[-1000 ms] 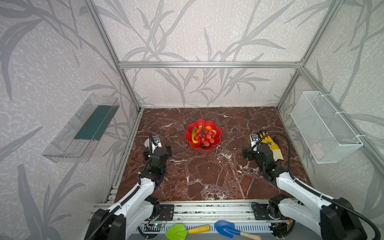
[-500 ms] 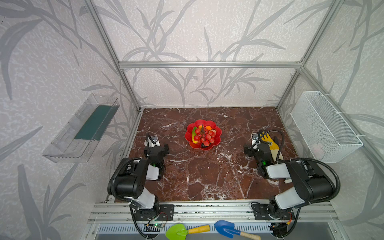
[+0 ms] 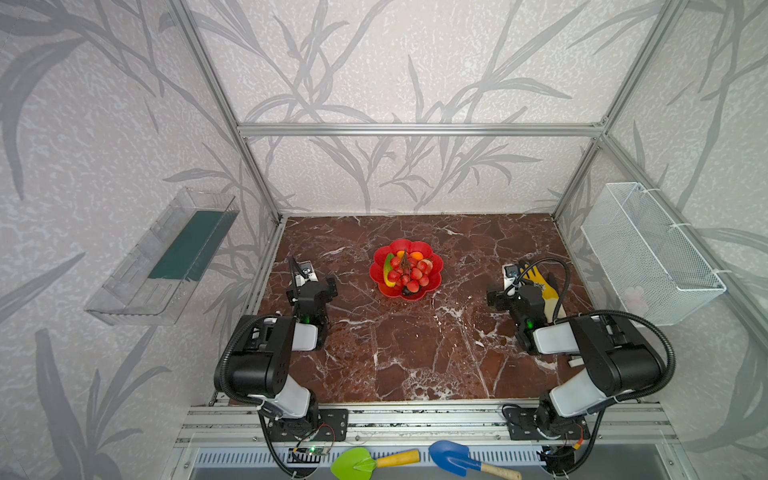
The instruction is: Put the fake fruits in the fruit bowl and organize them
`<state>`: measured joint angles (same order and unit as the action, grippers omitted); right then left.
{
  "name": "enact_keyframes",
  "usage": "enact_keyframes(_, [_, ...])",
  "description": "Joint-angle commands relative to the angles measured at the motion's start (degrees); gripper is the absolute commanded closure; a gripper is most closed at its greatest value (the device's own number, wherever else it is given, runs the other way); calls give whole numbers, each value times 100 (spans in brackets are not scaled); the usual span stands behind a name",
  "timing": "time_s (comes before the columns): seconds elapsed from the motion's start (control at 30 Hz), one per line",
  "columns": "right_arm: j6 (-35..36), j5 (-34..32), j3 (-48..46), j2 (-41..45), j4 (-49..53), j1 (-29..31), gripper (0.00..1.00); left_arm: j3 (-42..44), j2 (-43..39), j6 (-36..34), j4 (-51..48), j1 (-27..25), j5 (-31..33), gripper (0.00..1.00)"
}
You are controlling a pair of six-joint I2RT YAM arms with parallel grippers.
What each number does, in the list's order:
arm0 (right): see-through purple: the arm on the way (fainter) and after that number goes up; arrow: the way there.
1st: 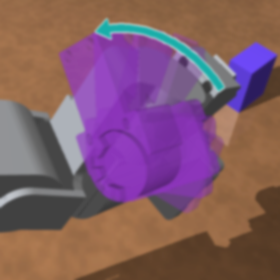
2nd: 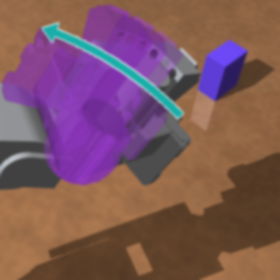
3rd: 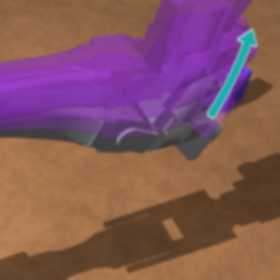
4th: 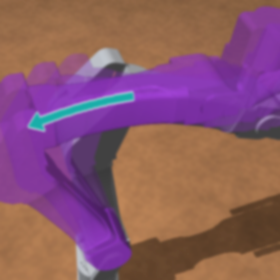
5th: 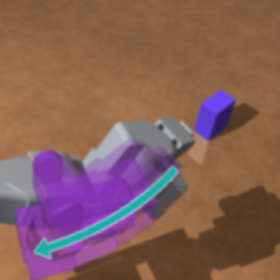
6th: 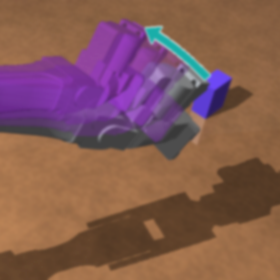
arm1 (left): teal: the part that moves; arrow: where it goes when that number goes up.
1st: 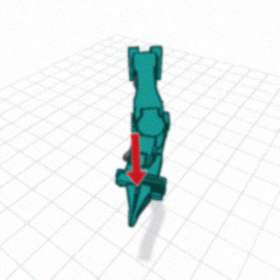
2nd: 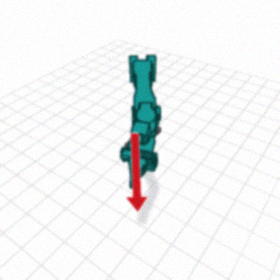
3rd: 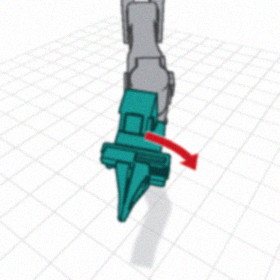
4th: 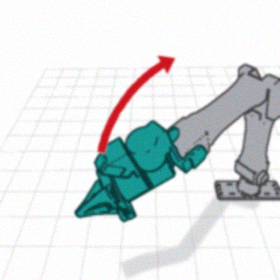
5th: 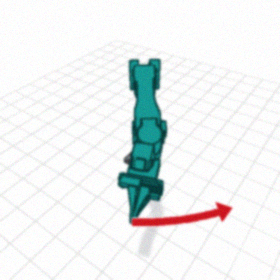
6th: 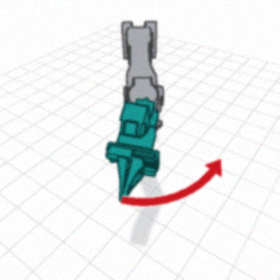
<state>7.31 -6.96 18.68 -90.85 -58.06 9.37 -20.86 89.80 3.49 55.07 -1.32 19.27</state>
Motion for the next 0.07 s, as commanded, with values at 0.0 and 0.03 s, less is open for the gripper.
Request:
enact_keyframes(0.0, [-10, 46, 56, -61, -325, -31, 1, -17, 43, -12, 90, 49, -84, 1])
enact_keyframes(0.03, [-10, 67, 57, -35, -272, -31, 1, -21, 48, -23, 114, 45, -89, 1])
